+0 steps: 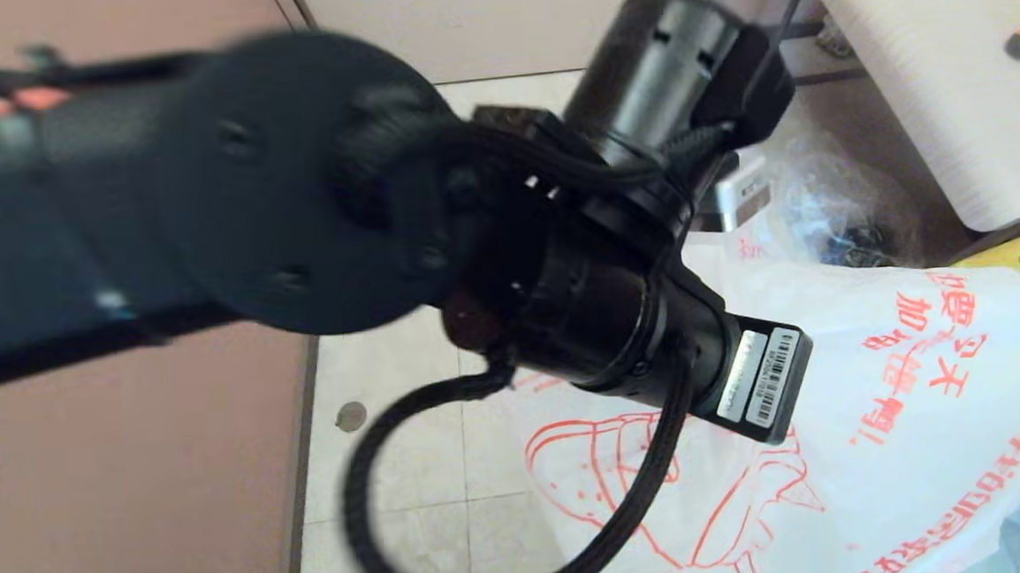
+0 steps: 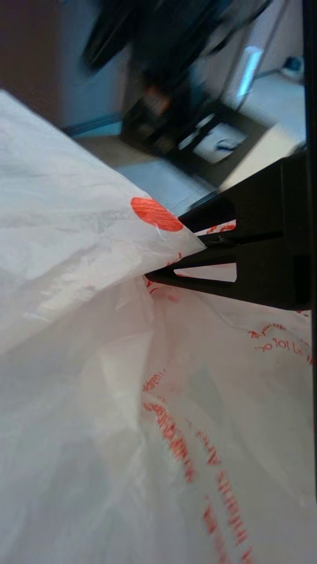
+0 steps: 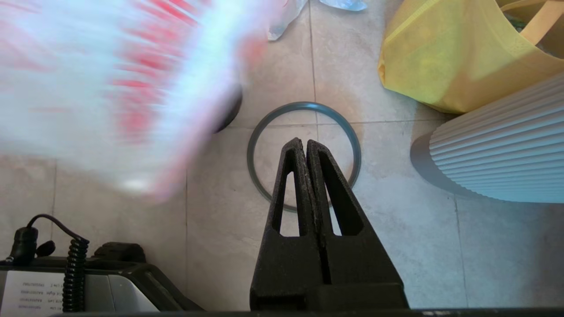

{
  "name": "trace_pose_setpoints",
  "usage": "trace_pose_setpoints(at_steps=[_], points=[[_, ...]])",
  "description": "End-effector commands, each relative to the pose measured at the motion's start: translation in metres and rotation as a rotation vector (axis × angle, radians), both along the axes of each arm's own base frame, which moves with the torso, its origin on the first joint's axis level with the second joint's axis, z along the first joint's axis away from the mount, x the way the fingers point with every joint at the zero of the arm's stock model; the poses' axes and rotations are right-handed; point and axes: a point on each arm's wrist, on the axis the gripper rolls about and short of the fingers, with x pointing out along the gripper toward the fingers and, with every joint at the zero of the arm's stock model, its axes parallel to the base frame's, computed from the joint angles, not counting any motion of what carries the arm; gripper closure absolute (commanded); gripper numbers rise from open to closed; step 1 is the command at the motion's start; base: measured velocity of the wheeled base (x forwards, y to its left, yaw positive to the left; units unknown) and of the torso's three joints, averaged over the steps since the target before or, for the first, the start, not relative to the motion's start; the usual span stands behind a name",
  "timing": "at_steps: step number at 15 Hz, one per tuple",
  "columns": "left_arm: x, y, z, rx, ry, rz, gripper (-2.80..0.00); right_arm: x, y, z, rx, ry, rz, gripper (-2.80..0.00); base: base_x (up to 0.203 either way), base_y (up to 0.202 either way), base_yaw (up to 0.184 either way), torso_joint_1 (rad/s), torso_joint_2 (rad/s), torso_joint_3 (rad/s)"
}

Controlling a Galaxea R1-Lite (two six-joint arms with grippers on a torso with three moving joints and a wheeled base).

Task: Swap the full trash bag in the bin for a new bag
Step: Put the new garbage bag on the trash can

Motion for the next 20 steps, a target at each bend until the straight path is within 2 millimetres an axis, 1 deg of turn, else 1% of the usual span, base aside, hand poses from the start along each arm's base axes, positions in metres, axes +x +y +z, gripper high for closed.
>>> trace_pose_setpoints(at_steps=[1, 3, 4, 5, 6, 7, 8, 9, 10, 12, 14, 16, 18, 20], points=[[0.042, -0.032, -0.063, 0.078, 0.042, 0.031, 0.00, 0.000, 0.000, 0.000, 0.000, 0.002, 0.001, 0.00, 0.000, 0.000, 0.000, 0.000, 0.00, 0.000], [0.086, -0.049, -0.115, 0.091, 0.013, 0.042, 0.00, 0.000, 0.000, 0.000, 0.000, 0.002, 0.001, 0.00, 0.000, 0.000, 0.000, 0.000, 0.00, 0.000], [0.108, -0.056, -0.141, 0.081, -0.033, 0.056, 0.00, 0.000, 0.000, 0.000, 0.000, 0.002, 0.001, 0.00, 0.000, 0.000, 0.000, 0.000, 0.00, 0.000], [0.134, -0.064, -0.167, 0.036, -0.133, 0.088, 0.00, 0.000, 0.000, 0.000, 0.000, 0.002, 0.001, 0.00, 0.000, 0.000, 0.000, 0.000, 0.00, 0.000], [0.158, -0.068, -0.195, 0.012, -0.227, 0.116, 0.00, 0.000, 0.000, 0.000, 0.000, 0.002, 0.001, 0.00, 0.000, 0.000, 0.000, 0.000, 0.00, 0.000], [0.175, -0.066, -0.224, 0.039, -0.284, 0.126, 0.00, 0.000, 0.000, 0.000, 0.000, 0.002, 0.001, 0.00, 0.000, 0.000, 0.000, 0.000, 0.00, 0.000], [0.189, -0.062, -0.247, 0.064, -0.329, 0.136, 0.00, 0.000, 0.000, 0.000, 0.000, 0.002, 0.001, 0.00, 0.000, 0.000, 0.000, 0.000, 0.00, 0.000], [0.198, -0.060, -0.255, 0.056, -0.379, 0.144, 0.00, 0.000, 0.000, 0.000, 0.000, 0.002, 0.001, 0.00, 0.000, 0.000, 0.000, 0.000, 0.00, 0.000], [0.202, -0.060, -0.256, 0.029, -0.405, 0.136, 0.00, 0.000, 0.000, 0.000, 0.000, 0.001, 0.001, 0.00, 0.000, 0.000, 0.000, 0.000, 0.00, 0.000], [0.202, -0.063, -0.262, 0.022, -0.432, 0.099, 0.00, 0.000, 0.000, 0.000, 0.000, 0.002, 0.001, 0.00, 0.000, 0.000, 0.000, 0.000, 0.00, 0.000], [0.202, -0.064, -0.281, 0.091, -0.472, 0.047, 0.00, 0.000, 0.000, 0.000, 0.000, 0.002, 0.001, 0.00, 0.000, 0.000, 0.000, 0.000, 0.00, 0.000], [0.203, -0.064, -0.301, 0.171, -0.518, 0.043, 0.00, 0.000, 0.000, 0.000, 0.000, 0.002, 0.001, 0.00, 0.000, 0.000, 0.000, 0.000, 0.00, 0.000], [0.206, -0.061, -0.309, 0.221, -0.540, 0.080, 0.00, 0.000, 0.000, 0.000, 0.000, 0.002, 0.001, 0.00, 0.000, 0.000, 0.000, 0.000, 0.00, 0.000], [0.212, -0.056, -0.306, 0.232, -0.548, 0.110, 0.00, 0.000, 0.000, 0.000, 0.000, 0.002, 0.001, 0.00, 0.000, 0.000, 0.000, 0.000, 0.00, 0.000]])
